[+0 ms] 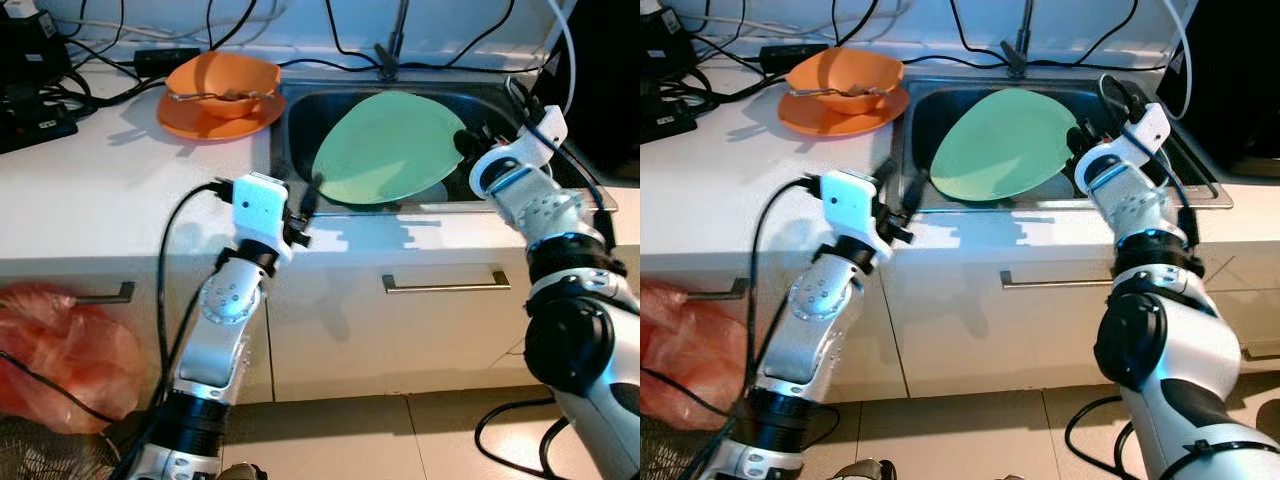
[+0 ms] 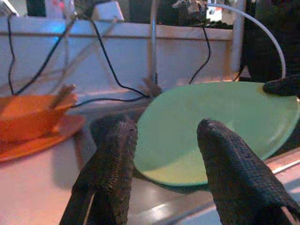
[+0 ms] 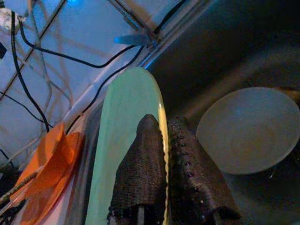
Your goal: Kitchen organization
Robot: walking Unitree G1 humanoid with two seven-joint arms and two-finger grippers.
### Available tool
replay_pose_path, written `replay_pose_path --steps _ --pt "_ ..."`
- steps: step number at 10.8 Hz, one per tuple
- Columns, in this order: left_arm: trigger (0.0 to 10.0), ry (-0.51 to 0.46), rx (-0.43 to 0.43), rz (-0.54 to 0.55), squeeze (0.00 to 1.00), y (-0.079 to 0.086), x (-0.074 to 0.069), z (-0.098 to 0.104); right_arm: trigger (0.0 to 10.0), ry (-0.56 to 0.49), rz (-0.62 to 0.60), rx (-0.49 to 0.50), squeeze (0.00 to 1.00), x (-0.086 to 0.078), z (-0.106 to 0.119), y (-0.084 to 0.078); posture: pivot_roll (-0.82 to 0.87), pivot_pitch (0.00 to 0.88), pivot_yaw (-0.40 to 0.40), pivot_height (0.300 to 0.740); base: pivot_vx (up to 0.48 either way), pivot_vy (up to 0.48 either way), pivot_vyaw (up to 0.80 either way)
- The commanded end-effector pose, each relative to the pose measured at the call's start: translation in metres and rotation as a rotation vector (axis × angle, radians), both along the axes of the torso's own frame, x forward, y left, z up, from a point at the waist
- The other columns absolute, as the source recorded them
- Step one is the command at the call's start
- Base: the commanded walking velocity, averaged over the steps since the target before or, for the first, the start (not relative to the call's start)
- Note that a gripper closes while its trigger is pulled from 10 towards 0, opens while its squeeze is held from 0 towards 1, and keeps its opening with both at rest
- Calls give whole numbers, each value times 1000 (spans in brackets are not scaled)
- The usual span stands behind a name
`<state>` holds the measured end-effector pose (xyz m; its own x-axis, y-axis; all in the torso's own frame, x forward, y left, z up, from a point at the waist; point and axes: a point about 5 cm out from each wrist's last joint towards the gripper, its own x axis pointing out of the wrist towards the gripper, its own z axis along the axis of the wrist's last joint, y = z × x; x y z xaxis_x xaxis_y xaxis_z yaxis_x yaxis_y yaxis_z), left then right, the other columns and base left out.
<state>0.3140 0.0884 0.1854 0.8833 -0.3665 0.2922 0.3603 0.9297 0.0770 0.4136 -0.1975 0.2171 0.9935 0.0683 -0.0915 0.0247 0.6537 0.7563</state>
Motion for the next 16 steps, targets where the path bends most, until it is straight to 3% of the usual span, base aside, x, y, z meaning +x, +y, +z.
replay_pose_path --steps 1,2,3,4,8,12,16 --pt "10000 10 -10 -18 0 -2 -2 -1 0 -32 -33 22 0 -1 1 -6 11 70 -53 740 0 0 0" --pt "10000 27 -17 -28 0 -3 -2 -1 3569 -40 -39 2 0 -1 -4 -5 12 73 -50 740 0 0 0" --pt "10000 39 -44 -18 0 0 2 3 10000 -69 -41 -28 0 -2 -6 -4 13 75 -46 740 0 0 0" --pt "10000 24 -52 1 0 3 3 8 10000 -102 -54 -76 0 -2 -3 -4 14 76 -44 740 0 0 0" --pt "10000 -3 -57 44 0 19 12 20 10000 -174 -154 -112 0 -5 3 -20 15 85 -37 740 420 0 0" --pt "10000 13 -62 35 0 18 10 18 10000 -163 -203 -133 0 -6 -2 -25 20 90 -35 740 430 0 0" --pt "10000 28 -49 30 0 17 8 14 10000 -151 -219 -145 0 -7 -4 -27 21 90 -36 740 0 0 0"
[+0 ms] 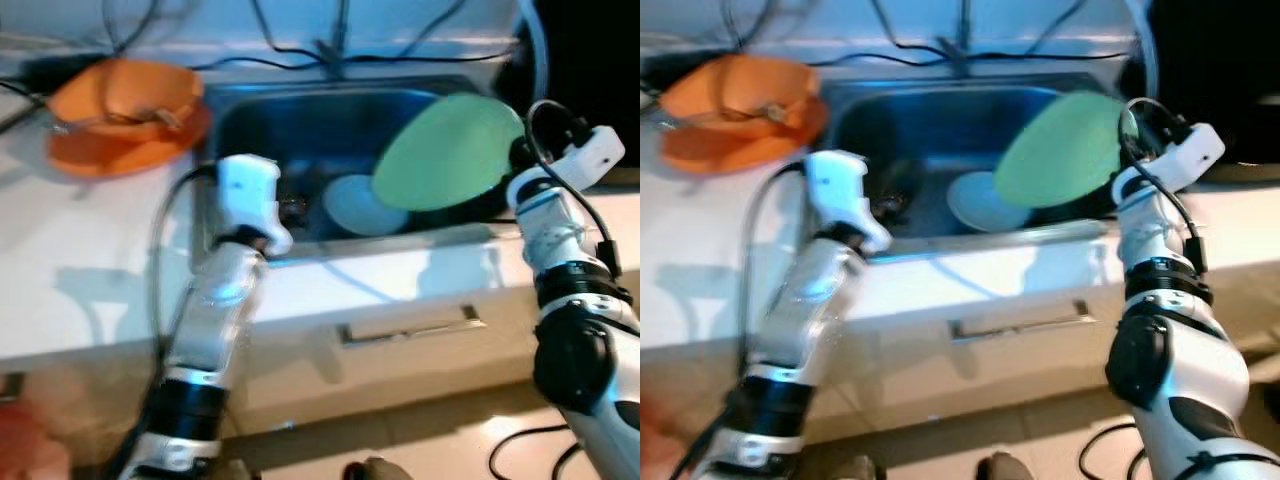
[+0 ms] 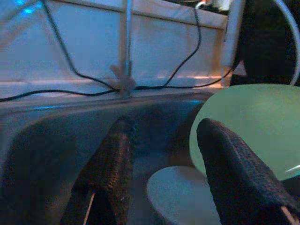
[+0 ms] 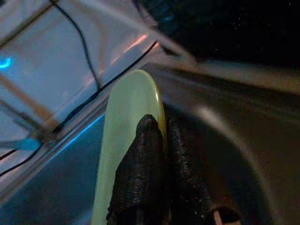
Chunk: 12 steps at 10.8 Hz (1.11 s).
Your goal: Kitchen organization
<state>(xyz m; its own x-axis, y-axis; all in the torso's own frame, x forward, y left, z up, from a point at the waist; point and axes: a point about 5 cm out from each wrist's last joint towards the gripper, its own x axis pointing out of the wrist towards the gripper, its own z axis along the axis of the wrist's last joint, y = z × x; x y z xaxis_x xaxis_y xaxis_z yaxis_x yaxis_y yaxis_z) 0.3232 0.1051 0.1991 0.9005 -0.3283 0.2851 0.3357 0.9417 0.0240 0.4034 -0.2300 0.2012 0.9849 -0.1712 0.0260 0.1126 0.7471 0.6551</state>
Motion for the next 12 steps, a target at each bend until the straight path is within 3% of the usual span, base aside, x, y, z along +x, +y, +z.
replay_pose_path --steps 1,8,12 --pt "10000 7 -5 7 0 1 -1 -1 10000 -37 19 1 0 4 11 6 22 92 -36 740 0 0 0" --pt "10000 33 17 97 0 11 6 0 10000 57 153 -45 0 6 1 18 26 94 -37 740 0 0 0" --pt "10000 126 57 -17 0 1 13 4 10000 115 196 -116 0 8 -2 27 41 119 -34 740 0 0 0"
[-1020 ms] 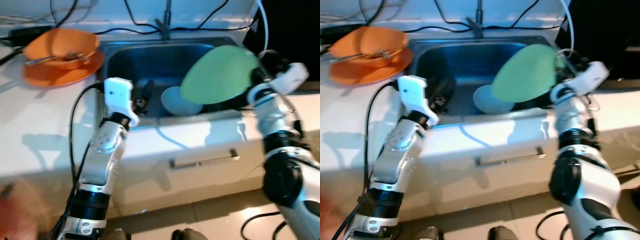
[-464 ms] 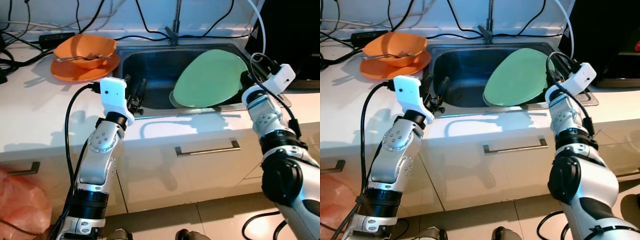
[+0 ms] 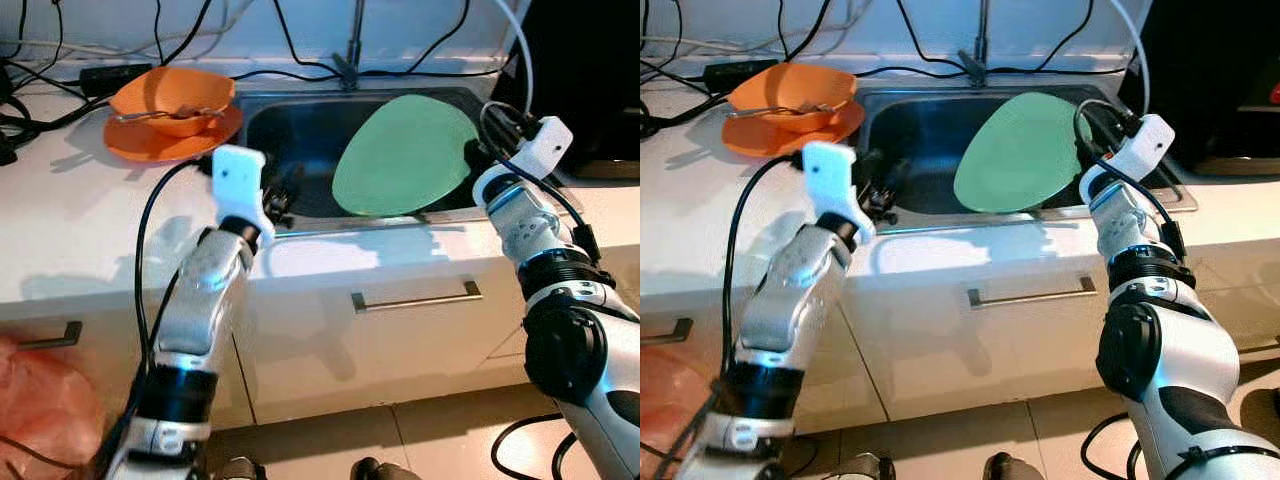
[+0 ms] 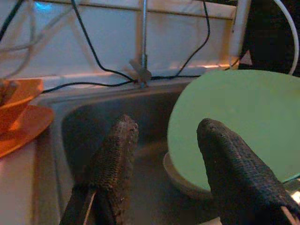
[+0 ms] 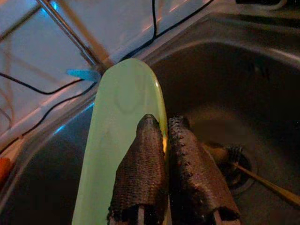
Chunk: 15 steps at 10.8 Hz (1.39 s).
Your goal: Kitchen organization
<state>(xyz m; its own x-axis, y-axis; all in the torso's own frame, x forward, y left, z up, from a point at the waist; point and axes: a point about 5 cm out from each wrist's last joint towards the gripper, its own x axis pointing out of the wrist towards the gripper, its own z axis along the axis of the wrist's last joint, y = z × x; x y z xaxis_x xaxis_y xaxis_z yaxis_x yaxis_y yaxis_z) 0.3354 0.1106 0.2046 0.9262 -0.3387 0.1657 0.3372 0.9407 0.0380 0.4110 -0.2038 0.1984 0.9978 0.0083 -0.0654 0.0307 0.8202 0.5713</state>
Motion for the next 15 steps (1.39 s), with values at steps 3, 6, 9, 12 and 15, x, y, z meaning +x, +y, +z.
replay_pose_path --steps 3,6,9,12,15 --pt "10000 65 81 -146 0 -10 5 8 10000 122 32 -131 0 -2 -13 1 51 148 -32 740 0 0 0" --pt "10000 199 213 -339 0 -14 -4 9 10000 199 76 -184 0 -8 -37 7 75 188 -34 740 0 0 0" --pt "10000 246 239 -376 0 -11 -5 9 10000 231 114 -224 0 -12 -50 15 79 195 -31 740 0 0 0" --pt "10000 268 253 -390 0 -11 -8 7 10000 241 129 -221 1000 -13 -54 15 79 195 -33 740 0 0 0" --pt "10000 279 272 -389 0 -10 -8 6 10000 251 123 -254 1000 -14 -56 15 81 189 -28 740 0 0 0"
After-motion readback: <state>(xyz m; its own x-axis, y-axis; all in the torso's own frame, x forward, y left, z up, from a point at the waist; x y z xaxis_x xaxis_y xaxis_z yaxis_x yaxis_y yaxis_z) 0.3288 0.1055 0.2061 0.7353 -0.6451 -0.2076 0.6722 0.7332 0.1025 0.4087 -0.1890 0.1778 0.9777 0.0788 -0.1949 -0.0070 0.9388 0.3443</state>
